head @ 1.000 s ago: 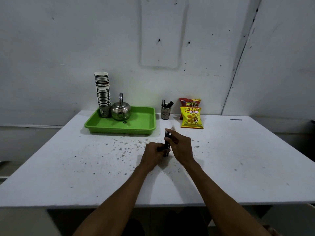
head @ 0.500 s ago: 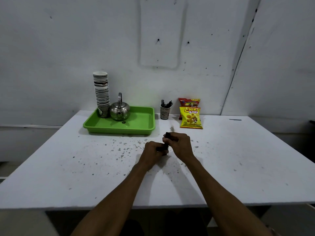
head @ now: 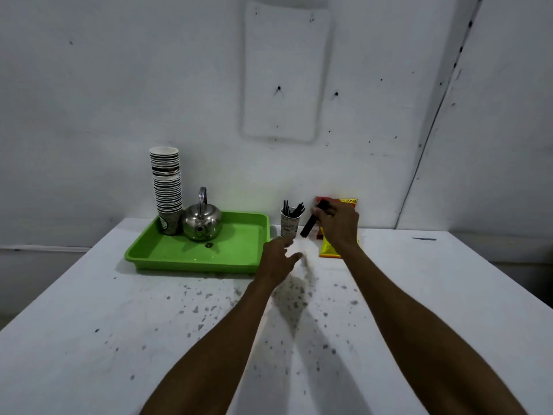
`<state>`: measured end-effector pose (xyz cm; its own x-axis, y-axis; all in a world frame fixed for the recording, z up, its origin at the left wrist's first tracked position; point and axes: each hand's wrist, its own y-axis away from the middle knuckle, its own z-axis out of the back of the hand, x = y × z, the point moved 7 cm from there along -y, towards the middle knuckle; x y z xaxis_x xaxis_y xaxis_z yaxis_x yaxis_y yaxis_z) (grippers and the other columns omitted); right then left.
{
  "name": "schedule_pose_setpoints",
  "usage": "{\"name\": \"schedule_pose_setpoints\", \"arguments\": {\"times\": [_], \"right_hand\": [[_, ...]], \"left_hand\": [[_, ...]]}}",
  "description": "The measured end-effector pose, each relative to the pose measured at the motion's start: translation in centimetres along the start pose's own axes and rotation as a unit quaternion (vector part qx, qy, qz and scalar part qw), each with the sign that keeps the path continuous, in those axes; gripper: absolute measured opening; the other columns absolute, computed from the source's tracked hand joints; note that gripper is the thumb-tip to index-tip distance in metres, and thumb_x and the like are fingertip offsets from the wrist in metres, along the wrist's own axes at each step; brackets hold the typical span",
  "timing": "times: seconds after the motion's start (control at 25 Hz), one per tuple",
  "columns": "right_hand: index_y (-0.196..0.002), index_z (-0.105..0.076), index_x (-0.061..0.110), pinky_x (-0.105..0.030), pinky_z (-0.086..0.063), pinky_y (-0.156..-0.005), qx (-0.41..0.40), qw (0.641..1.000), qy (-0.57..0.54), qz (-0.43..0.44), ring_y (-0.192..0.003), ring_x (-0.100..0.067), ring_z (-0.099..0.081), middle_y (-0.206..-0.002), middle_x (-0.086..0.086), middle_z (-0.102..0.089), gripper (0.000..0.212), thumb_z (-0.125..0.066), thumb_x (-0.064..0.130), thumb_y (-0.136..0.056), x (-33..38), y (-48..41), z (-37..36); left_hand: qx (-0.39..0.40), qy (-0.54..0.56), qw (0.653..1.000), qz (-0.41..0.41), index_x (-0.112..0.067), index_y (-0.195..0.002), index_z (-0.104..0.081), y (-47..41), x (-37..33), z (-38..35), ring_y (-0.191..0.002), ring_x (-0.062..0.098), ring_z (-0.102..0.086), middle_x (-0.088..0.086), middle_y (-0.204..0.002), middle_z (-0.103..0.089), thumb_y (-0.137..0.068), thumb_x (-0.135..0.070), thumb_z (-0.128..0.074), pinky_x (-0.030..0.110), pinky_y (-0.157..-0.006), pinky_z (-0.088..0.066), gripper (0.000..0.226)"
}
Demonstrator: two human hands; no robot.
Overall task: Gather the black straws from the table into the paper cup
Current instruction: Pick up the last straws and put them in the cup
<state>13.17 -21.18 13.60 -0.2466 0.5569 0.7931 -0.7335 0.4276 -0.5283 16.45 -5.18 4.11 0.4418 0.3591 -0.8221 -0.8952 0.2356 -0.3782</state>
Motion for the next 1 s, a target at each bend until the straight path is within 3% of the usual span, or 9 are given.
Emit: {"name": "schedule_pose_setpoints", "arguments": {"times": [0.16,0.24,0.36,0.4,0.52,0.68,0.8,0.88,1.0], "right_hand": [[-0.088,-0.072,0.013,-0.045,-0.054,-0.088,-0.06,0.996,0.038,0.049,-0.079,-0.02,-0.075,-0.083,-0.005,-0.077,0.012,-0.075,0.018,-0.077,0.4,-8.6,-1.7],[-0.096,-0.069,0.014,-0.042,-0.051,-0.094,-0.053,0.996,0.038,0.059,-0.081,-0.02,-0.074,-0.086,-0.005,-0.077,0.019,-0.075,0.015,-0.078,-0.4,-11.1,-3.9],[-0.115,-0.067,0.016,-0.013,-0.046,-0.089,-0.011,0.996,0.061,0.067,-0.087,-0.02,-0.074,-0.096,-0.009,-0.077,0.033,-0.073,0.013,-0.083,-2.8,-12.6,-7.4],[-0.119,-0.067,0.017,-0.012,-0.046,-0.087,0.008,0.994,0.079,0.075,-0.09,-0.019,-0.073,-0.101,-0.01,-0.076,0.035,-0.072,0.014,-0.084,-3.5,-12.8,-8.5],[-0.123,-0.066,0.015,-0.033,-0.054,-0.094,0.068,0.988,0.11,0.081,-0.098,-0.023,-0.072,-0.116,-0.011,-0.072,0.037,-0.07,0.015,-0.086,-5.5,-12.8,-10.9],[-0.114,-0.072,0.014,-0.035,-0.053,-0.095,0.092,0.975,0.16,0.121,-0.105,-0.023,-0.069,-0.113,-0.007,-0.074,0.027,-0.066,0.024,-0.089,-6.4,-12.3,-12.5],[-0.106,-0.075,0.015,-0.036,-0.053,-0.085,0.059,0.964,0.208,0.156,-0.104,-0.025,-0.065,-0.108,-0.004,-0.075,0.024,-0.061,0.029,-0.092,-6.7,-11.7,-12.4],[-0.106,-0.074,0.011,-0.036,-0.05,-0.085,0.053,0.957,0.22,0.18,-0.105,-0.027,-0.064,-0.108,-0.007,-0.074,0.027,-0.054,0.027,-0.096,-7.0,-11.4,-12.7],[-0.099,-0.071,0.005,-0.034,-0.047,-0.08,0.127,0.959,0.174,0.186,-0.094,-0.031,-0.066,-0.098,-0.014,-0.073,0.039,-0.039,0.027,-0.099,-8.1,-10.4,-14.6]], "left_hand": [[-0.07,-0.019,0.997,-0.013,-0.001,-0.13,-0.055,-7.0,0.5,0.0,-0.116,0.035,-0.057,0.023,-0.125,-0.06,-0.076,-0.002,-0.075,0.013,-0.084,-0.034,0.057],[-0.066,-0.025,0.998,0.003,0.001,-0.142,-0.04,-9.7,1.0,-0.6,-0.127,0.035,-0.048,0.025,-0.138,-0.049,-0.074,-0.004,-0.078,0.019,-0.095,-0.032,0.078],[-0.022,-0.009,0.999,0.047,-0.01,-0.153,-0.022,-12.3,2.9,-2.1,-0.139,0.032,-0.036,0.017,-0.154,-0.03,-0.074,-0.014,-0.082,0.035,-0.111,-0.034,0.099],[-0.012,-0.003,0.998,0.056,-0.014,-0.153,-0.019,-12.9,3.3,-2.5,-0.141,0.032,-0.034,0.015,-0.155,-0.028,-0.074,-0.015,-0.081,0.037,-0.112,-0.034,0.1],[-0.012,0.006,0.998,0.055,-0.017,-0.153,-0.017,-13.8,4.1,-3.3,-0.14,0.033,-0.035,0.016,-0.155,-0.028,-0.076,-0.016,-0.08,0.041,-0.112,-0.035,0.1],[-0.021,0.038,0.998,0.036,-0.03,-0.148,-0.023,-14.6,4.9,-3.8,-0.125,0.031,-0.055,0.012,-0.142,-0.051,-0.075,-0.018,-0.074,0.05,-0.102,-0.05,0.09],[-0.057,0.048,0.997,0.025,-0.026,-0.15,-0.025,-14.6,4.9,-3.2,-0.108,0.021,-0.063,0.008,-0.127,-0.062,-0.08,-0.01,-0.071,0.038,-0.091,-0.055,0.085],[-0.066,0.046,0.997,0.007,-0.016,-0.156,-0.013,-14.6,4.9,-3.1,-0.095,0.016,-0.062,0.009,-0.116,-0.067,-0.082,-0.006,-0.072,0.031,-0.083,-0.051,0.095],[-0.077,0.031,0.996,-0.01,-0.012,-0.156,0.002,-14.6,5.4,-3.2,-0.083,0.024,-0.067,0.015,-0.098,-0.073,-0.082,-0.004,-0.069,0.04,-0.075,-0.055,0.102]]}}
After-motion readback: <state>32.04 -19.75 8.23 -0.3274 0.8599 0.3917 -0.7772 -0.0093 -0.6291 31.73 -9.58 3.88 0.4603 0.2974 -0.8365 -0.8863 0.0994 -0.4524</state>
